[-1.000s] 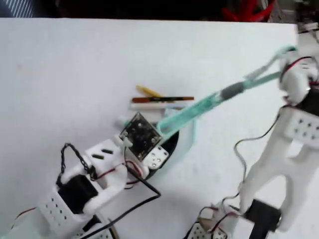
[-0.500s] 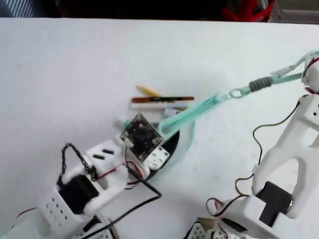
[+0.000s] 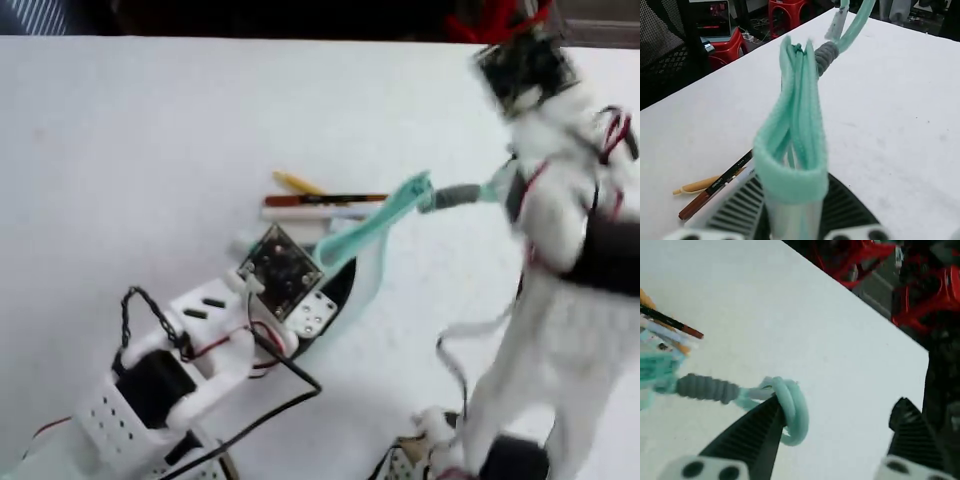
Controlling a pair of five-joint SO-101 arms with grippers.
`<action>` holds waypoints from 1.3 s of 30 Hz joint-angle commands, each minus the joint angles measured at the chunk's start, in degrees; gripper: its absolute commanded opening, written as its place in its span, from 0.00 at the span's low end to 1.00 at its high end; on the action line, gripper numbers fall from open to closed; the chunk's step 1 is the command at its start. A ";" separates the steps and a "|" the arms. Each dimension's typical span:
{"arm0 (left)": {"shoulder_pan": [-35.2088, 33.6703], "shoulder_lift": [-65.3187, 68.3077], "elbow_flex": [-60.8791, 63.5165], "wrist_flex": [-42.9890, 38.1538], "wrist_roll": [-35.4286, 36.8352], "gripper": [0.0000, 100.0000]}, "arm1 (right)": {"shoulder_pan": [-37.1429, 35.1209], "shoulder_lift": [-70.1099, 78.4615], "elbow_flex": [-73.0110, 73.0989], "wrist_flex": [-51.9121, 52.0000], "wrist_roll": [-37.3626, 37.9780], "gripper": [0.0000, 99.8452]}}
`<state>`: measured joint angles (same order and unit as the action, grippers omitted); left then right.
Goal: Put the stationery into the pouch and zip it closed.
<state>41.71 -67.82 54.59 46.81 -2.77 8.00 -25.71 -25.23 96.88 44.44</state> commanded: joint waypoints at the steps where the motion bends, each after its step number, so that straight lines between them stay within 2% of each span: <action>1: 0.40 -0.04 -0.09 -1.49 -0.62 0.02 | -3.82 -7.78 -2.55 1.63 -1.32 0.24; 5: 0.31 0.04 -0.09 -1.49 -0.62 0.02 | -3.65 -13.67 2.29 1.89 -2.55 0.24; 8: 0.31 -0.04 -0.09 -1.49 -0.62 0.02 | -4.79 -16.92 21.01 1.71 -1.58 0.24; 12: -1.63 -0.13 -0.09 -1.41 -0.62 0.02 | -6.02 -20.97 43.25 1.71 10.11 0.24; 16: -5.14 -0.13 -0.18 -2.46 -0.26 0.02 | -5.85 -28.44 50.20 1.80 12.40 0.26; 20: -6.29 -0.13 -0.09 -2.73 -0.26 0.02 | -7.87 -37.14 57.32 1.63 16.00 0.40; 24: -6.02 -0.22 -0.88 -2.20 -0.18 0.02 | -8.04 -42.33 56.00 0.48 16.62 0.37; 26: -7.16 -0.75 -3.25 0.00 -0.35 0.02 | -7.78 -42.15 55.65 -0.84 14.42 0.34; 33: -19.30 -8.04 -15.03 11.87 -0.26 0.02 | -8.13 -29.14 55.38 -9.98 -6.15 0.26; 36: -27.38 -10.86 -15.21 12.66 -0.26 0.02 | -9.01 -20.70 53.71 -13.58 -7.91 0.24; 39: -34.68 -12.44 -13.27 12.40 -0.09 0.02 | -13.14 -11.74 52.22 -16.84 -7.91 0.24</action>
<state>13.23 -78.46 42.90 59.38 -2.77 -2.11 -44.70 30.24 83.34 37.41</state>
